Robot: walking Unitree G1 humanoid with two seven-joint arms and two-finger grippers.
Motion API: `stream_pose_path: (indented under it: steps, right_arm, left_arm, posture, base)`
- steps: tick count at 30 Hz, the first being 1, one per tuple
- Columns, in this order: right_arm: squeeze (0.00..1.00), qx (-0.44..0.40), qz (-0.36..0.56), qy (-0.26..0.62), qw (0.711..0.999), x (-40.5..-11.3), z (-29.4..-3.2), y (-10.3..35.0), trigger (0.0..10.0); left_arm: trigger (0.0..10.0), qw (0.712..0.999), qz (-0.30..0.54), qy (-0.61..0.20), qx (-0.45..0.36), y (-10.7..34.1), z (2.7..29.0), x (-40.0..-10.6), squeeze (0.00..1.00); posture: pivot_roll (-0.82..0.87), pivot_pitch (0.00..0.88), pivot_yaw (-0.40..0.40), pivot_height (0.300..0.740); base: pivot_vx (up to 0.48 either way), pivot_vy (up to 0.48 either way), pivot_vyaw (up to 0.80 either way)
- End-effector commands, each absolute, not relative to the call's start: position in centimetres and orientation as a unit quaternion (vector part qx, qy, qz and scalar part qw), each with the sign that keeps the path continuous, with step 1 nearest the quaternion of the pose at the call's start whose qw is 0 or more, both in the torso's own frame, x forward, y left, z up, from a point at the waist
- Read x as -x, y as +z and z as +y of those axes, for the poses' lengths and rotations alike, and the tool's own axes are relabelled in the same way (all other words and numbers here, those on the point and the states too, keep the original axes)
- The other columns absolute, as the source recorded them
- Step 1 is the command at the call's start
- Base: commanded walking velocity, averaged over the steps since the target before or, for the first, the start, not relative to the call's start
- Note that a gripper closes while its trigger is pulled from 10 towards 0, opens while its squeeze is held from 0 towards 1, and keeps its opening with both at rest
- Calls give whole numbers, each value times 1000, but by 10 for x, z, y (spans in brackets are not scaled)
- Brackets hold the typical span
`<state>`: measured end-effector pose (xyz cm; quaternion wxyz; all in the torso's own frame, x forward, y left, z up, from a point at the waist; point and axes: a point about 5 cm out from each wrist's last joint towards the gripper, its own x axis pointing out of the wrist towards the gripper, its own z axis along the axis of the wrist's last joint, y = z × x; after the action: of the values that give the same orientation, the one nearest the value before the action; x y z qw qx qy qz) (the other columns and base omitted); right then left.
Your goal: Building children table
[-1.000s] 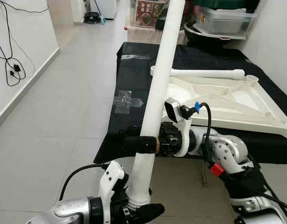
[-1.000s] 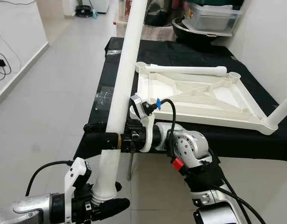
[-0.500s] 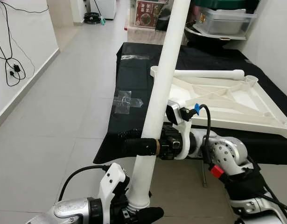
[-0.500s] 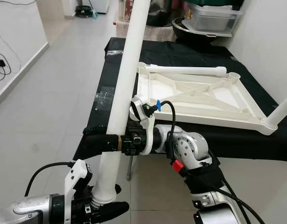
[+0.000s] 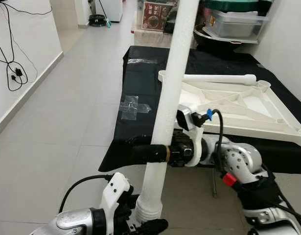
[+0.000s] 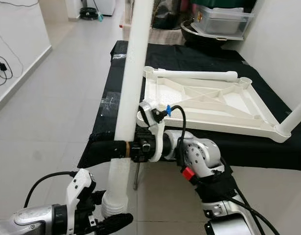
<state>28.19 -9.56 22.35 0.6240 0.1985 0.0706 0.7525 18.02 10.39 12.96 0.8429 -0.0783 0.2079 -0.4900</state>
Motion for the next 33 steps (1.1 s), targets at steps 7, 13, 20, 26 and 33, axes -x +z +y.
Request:
stream_pose_path:
  steps: [7,13,20,26,33]
  right_arm:
    - [0,-181,18,678,712,-309,-122,238,0]
    - [0,-173,-48,525,832,-343,-146,254,0]
    - [0,-98,-125,194,968,-377,-186,269,10000]
    - [0,-69,-159,106,979,-375,-195,273,10000]
    - [0,-50,-196,133,970,-362,-152,267,10000]
  left_arm:
    - [10000,866,224,-442,73,115,112,-177,0]
    - [10000,905,193,-374,60,114,114,-185,0]
    - [10000,967,98,-234,-4,130,119,-211,0]
    - [10000,983,49,-177,-28,144,120,-223,0]
    - [10000,990,-5,-139,-30,164,113,-234,0]
  posture:
    - [112,33,-84,740]
    - [115,21,-83,740]
    - [116,22,-81,740]
    - [116,26,-81,740]
    - [120,44,-84,740]
  base:
    - [0,0,0]
    - [0,0,0]
    - [0,0,0]
    - [0,0,0]
    - [35,0,0]
